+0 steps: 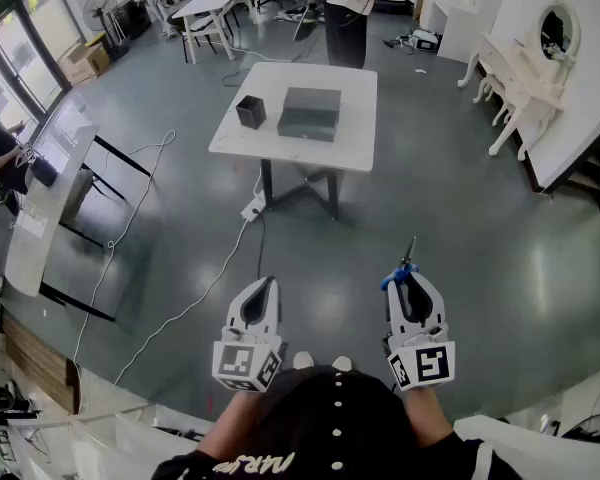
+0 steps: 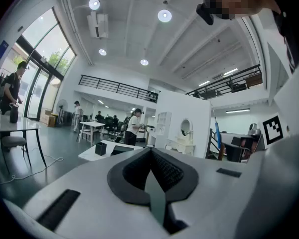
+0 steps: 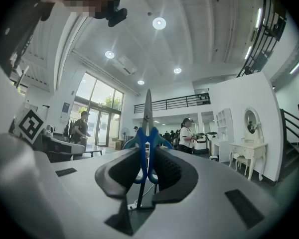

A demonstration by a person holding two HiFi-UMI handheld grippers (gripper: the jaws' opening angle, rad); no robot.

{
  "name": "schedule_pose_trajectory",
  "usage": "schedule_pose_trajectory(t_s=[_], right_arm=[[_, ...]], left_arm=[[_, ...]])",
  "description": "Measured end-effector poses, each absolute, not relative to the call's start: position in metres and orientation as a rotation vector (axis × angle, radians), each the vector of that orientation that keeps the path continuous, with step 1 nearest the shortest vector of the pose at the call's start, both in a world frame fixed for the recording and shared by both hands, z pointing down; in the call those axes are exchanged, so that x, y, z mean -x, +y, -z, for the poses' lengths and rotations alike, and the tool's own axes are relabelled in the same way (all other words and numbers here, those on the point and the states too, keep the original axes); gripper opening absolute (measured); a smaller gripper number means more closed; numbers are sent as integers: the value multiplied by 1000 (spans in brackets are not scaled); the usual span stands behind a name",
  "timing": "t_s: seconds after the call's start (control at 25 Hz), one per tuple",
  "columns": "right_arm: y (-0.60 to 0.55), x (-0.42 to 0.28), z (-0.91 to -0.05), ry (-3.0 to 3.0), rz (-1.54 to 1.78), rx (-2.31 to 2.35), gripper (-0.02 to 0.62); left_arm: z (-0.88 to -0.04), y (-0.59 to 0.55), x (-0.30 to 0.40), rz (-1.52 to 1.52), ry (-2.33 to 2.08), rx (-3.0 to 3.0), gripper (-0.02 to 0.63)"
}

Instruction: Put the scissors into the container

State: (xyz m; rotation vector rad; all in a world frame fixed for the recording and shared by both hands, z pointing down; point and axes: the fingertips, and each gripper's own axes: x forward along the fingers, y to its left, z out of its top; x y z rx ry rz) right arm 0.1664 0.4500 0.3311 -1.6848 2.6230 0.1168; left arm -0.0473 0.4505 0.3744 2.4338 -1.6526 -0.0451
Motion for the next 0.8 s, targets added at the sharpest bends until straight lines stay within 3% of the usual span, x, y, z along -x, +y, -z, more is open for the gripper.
schedule_pose_trajectory(t_s=[0.8], right_arm=[[445,-130,-333,2561,-131,1766,97]], left_arm=[[-375,444,81,58,-1573,-2487,26]])
